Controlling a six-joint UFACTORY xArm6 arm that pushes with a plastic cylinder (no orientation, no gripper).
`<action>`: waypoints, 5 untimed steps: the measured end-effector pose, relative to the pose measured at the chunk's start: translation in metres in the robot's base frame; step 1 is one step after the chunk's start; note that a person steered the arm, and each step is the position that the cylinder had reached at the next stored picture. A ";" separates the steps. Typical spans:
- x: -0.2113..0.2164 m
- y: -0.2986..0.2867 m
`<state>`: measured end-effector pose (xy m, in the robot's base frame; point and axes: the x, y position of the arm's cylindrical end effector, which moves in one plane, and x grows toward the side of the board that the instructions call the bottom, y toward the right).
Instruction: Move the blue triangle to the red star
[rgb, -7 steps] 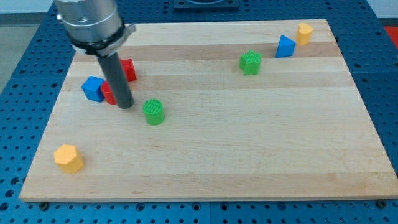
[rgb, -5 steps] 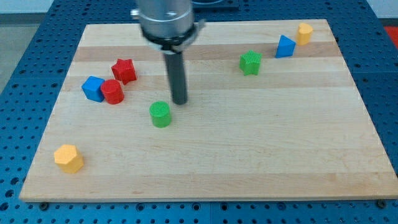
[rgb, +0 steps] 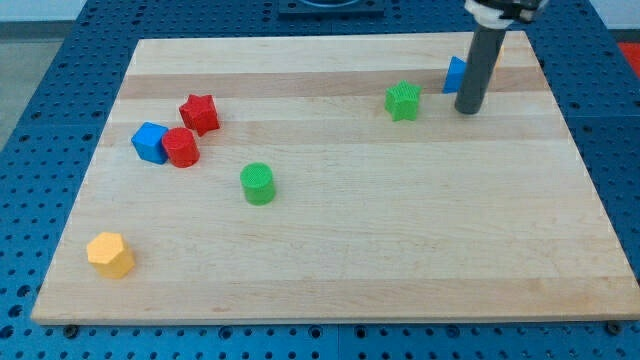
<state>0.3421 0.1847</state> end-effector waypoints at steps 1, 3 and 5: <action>-0.022 0.012; -0.051 0.008; -0.060 -0.042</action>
<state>0.2823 0.1431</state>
